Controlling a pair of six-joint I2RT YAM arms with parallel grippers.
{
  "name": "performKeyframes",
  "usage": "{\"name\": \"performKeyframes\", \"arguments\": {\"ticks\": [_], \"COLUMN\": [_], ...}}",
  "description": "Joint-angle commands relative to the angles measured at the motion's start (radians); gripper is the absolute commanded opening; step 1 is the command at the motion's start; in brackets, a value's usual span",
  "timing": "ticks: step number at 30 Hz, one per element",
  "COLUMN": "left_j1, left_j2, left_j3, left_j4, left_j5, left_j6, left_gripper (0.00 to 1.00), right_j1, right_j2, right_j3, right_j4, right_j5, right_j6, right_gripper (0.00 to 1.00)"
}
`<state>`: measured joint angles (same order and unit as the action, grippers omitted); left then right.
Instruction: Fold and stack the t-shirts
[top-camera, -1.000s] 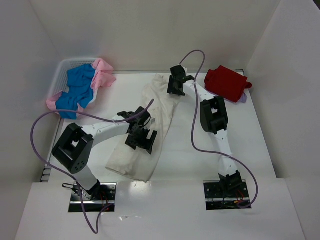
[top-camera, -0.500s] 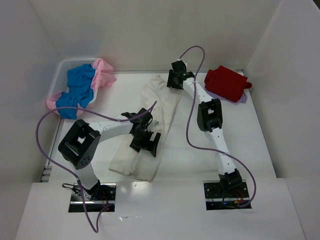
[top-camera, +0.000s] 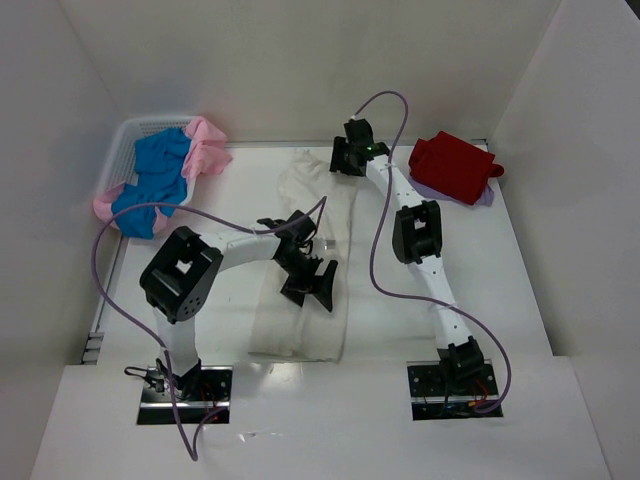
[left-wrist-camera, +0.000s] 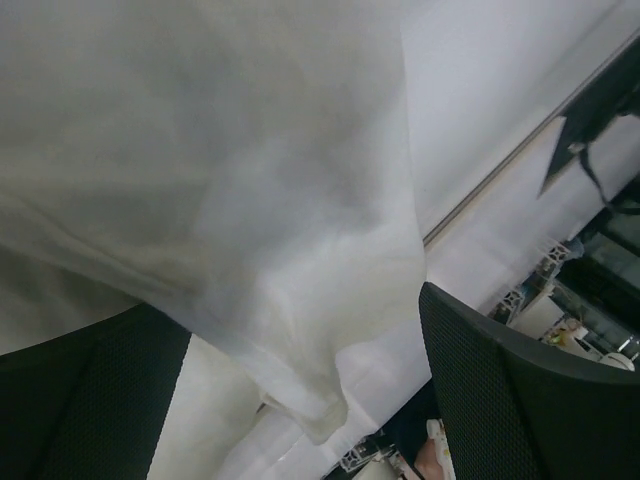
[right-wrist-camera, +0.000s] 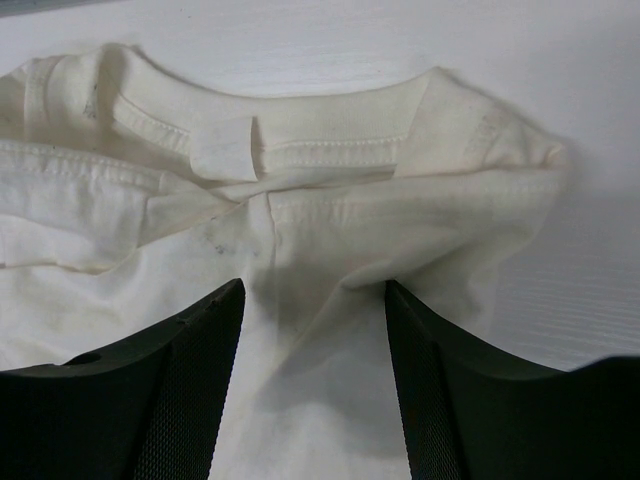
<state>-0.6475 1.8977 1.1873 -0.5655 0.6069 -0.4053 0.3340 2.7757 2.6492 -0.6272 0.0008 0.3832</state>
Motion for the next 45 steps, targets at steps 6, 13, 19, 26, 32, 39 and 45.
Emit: {"name": "performKeyframes", "arguments": {"ticks": [6,13,19,26,32,39,45], "left_j1": [-0.012,-0.021,0.017,0.026,0.026,0.017,-0.013], "left_j2": [0.080,-0.160,-0.487,-0.622,-0.608,-0.502,-0.365], "left_j3": [0.101,0.103,0.026,-0.171,-0.293,-0.296,-0.255], "left_j4": [0.199,0.073,0.028,0.091,0.187,0.187,0.187], "left_j5": [-0.049,-0.206,-0.364,-0.394,-0.363,-0.321,-0.223], "left_j6": [-0.005,-0.007,-0.066,-0.169,-0.192,-0.141,-0.084], "left_gripper": [1.00,1.00,1.00,1.00,1.00,1.00,1.00], "right_j1": [-0.010,-0.040,-0.069,-0.026,0.046,0.056,0.056], "right_j2": [0.013,-0.146,-0.392,-0.627,-0.685,-0.631,-0.532], "right_j3": [0.090,0.059,-0.046,-0.521,-0.828,-0.936,-0.866], "right_j4": [0.004,-0.028,-0.021,0.112,0.225,0.268,0.252], "right_j5": [-0.084,-0.073,-0.137,-0.185,-0.185,-0.143,-0.111], "right_j6": [-0.017,-0.027,-0.040,-0.040,-0.040,-0.004,-0.004], "right_gripper": [0.64,0.69,0.74,0.75,0.75,0.74,0.71]}}
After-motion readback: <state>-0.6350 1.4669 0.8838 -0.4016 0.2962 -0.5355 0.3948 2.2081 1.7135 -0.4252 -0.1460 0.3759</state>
